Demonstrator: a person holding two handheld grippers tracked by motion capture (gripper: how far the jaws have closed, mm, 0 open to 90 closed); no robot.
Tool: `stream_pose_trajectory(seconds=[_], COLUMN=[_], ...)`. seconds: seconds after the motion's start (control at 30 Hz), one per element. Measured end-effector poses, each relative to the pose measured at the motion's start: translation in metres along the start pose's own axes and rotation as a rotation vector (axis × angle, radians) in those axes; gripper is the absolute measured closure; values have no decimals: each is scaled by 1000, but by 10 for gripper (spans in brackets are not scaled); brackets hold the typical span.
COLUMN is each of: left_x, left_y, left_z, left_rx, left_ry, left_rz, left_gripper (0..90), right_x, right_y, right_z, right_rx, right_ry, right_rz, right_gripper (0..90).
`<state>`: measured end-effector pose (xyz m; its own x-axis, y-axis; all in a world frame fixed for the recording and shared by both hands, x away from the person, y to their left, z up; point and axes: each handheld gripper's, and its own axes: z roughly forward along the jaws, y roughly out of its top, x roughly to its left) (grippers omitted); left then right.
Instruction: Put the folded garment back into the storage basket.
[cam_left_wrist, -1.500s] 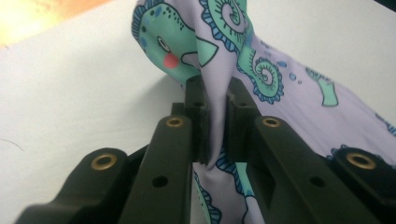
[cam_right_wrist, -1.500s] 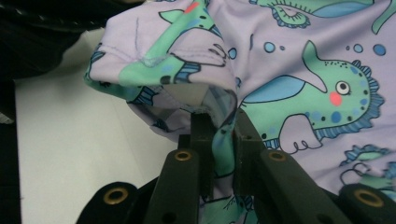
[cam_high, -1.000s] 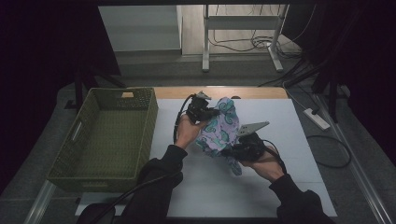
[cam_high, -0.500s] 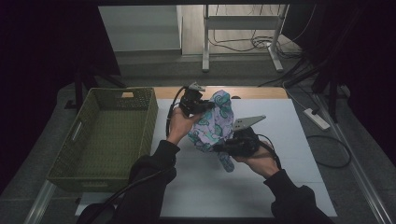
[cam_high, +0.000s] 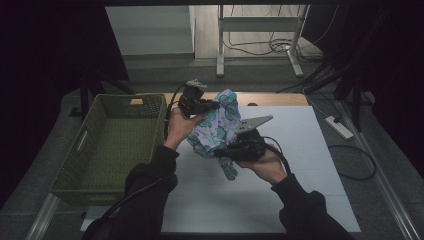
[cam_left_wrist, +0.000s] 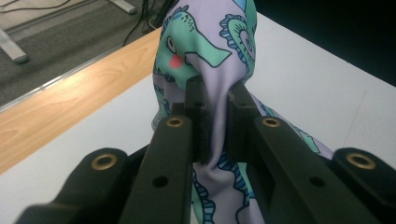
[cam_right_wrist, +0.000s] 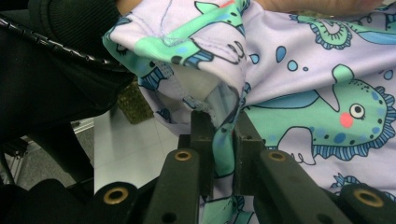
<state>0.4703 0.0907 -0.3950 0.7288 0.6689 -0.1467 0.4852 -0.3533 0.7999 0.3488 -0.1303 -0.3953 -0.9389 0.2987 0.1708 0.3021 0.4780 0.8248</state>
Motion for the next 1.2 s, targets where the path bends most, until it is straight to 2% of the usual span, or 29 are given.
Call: stream_pose_trajectory(seconds=[0.2,0.27,0.3,0.53,1.2], left_x=[10,11,15,29,71], left_y=[-1,-1,-3,-8,-26], left_z=[-21,-24,-32,-57,-138], left_rx=[-10,-12,-15,-36,-81], left_ry=[18,20,28,43,116], left_rz=[-11,-12,-19,-48,-104], left_gripper=[823,823,823,823,823], right_x=[7,8,10,16,42], right_y=[15,18,22,39,96], right_z=[13,15,20,36,89], right_rx=[-4,-6,-10,-22,-35], right_ry=[18,21,29,54,121], right_rz=[-23,-28,-32,-47,-112], right_gripper=[821,820,821,821,821])
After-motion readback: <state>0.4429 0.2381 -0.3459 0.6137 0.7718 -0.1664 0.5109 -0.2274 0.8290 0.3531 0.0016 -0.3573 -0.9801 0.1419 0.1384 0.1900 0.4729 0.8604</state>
